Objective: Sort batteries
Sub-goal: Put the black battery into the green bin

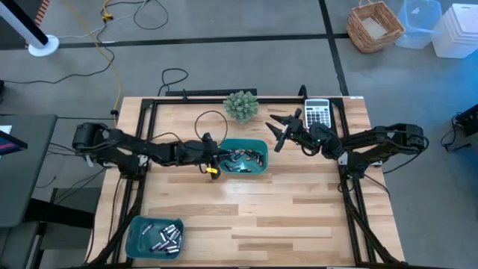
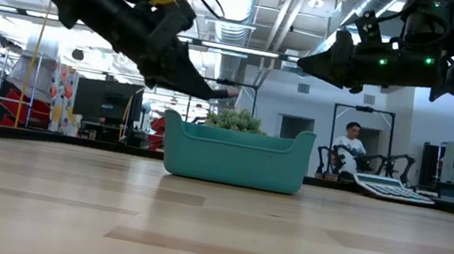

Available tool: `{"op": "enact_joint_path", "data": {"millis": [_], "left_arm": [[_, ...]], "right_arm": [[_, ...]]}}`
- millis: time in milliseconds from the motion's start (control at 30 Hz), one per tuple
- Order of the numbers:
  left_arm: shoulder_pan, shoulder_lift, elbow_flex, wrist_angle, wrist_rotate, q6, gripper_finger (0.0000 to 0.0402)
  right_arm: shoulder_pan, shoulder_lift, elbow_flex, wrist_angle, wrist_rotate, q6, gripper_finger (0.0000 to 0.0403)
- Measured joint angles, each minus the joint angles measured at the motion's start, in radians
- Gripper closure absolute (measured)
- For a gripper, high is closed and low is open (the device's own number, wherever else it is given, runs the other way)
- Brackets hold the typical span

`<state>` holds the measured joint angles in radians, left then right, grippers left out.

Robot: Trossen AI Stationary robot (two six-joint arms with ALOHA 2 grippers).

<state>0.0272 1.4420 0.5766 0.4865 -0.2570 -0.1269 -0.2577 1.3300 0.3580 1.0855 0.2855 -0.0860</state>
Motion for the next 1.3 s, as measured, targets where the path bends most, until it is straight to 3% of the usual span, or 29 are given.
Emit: {"op": "enact_joint_path", "data": {"millis": [167,433,600,700,933,1100,1300], "left_arm": [[0.006,0.065,0.05,-0.054,0.019,0.004,0.0331],[0.006,0.108,0.071,-0.072,0.014,0.006,0.0241],[-0.012,0.019,0.071,-0.179,-0.006,0.002,0.0217],[-0.044,-0.062,0.071,-0.258,-0.078,-0.006,0.0215],[-0.115,-0.235,0.071,-0.543,-0.242,-0.06,0.0215],[-0.125,-0.284,0.073,-0.798,-0.252,-0.22,0.0214],[-0.125,-0.254,0.184,-1.169,-0.246,-0.371,0.0214]], "right_arm": [[0.0,0.0,0.0,0.0,0.0,0.0,0.0222],[0.0,0.0,0.0,-0.004,0.0,0.0,0.0222],[0.0,0.0,0.0,-0.011,0.0,-0.001,0.0222],[0.0,0.0,0.0,-0.011,0.0,-0.002,0.0222],[0.0,0.0,0.0,-0.009,0.0,-0.002,0.0222],[0.0,0.0,0.0,-0.008,0.0,-0.001,0.0222],[0.0,0.0,0.0,-0.007,0.0,-0.001,0.0222]]}}
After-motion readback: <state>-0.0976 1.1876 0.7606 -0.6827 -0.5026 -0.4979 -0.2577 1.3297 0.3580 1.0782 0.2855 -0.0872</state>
